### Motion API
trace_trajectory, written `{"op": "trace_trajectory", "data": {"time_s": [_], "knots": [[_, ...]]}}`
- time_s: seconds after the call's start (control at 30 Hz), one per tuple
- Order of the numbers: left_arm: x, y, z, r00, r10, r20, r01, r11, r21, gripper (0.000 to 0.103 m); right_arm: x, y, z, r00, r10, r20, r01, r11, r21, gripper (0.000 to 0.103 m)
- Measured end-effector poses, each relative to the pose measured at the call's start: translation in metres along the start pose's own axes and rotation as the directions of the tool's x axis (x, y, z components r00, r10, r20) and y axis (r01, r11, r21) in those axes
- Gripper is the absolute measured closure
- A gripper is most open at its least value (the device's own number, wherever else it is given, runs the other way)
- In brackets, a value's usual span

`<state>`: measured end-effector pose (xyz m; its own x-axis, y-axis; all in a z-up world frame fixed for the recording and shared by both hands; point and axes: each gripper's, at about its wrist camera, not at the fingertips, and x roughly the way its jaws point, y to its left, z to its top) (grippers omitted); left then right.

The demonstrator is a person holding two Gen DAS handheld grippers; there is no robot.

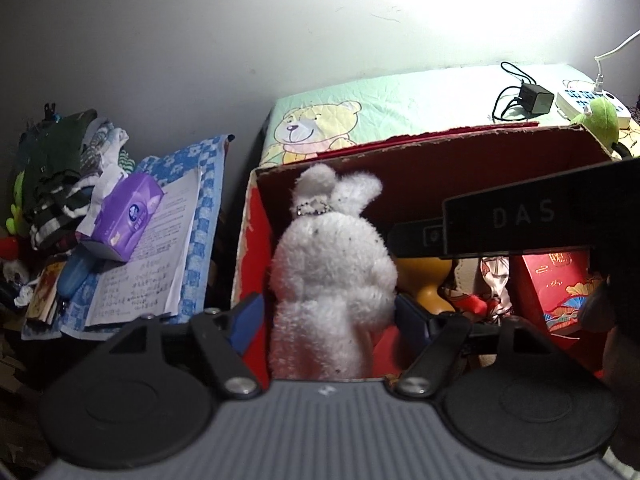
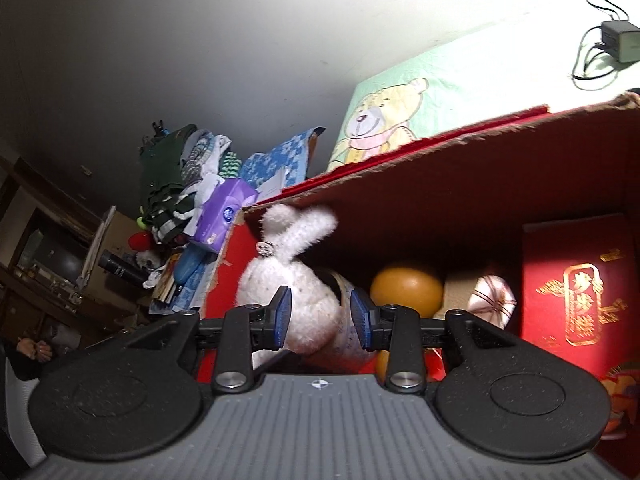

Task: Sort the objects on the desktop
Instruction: 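Carry the white bunny into the red box and open both grippers, then move both grippers back to the yellow tiger plush on the bed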

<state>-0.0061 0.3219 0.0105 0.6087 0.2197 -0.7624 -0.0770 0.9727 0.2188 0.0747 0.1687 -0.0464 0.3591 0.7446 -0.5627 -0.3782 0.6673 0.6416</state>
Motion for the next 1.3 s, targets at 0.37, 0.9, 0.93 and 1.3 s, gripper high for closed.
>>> {"op": "trace_trajectory", "data": {"time_s": [0.37,0.9,0.93,1.3], "knots": [[-0.013,-0.003,0.003,1.0,0.026,0.001,-0.026,1.0,0.008,0.025,-0.035,-0.003,-0.014,0.995,-0.062,0.074,0.062,0.998,0.009,0.066],[-0.042,-0.061,0.015,0.996,0.084,-0.01,-0.084,0.996,-0.009,0.018,-0.108,-0.034,-0.012,0.991,-0.002,0.133,0.001,1.0,0.005,0.062],[-0.045,-0.067,0.017,0.997,0.083,-0.004,-0.083,0.996,-0.009,0.018,-0.113,-0.037,-0.011,0.991,0.002,0.131,-0.002,1.0,-0.003,0.061],[-0.071,-0.148,0.033,0.997,0.052,0.056,-0.053,0.998,0.017,0.018,-0.179,-0.087,-0.003,0.986,0.018,0.166,-0.018,1.0,-0.003,0.061]]}}
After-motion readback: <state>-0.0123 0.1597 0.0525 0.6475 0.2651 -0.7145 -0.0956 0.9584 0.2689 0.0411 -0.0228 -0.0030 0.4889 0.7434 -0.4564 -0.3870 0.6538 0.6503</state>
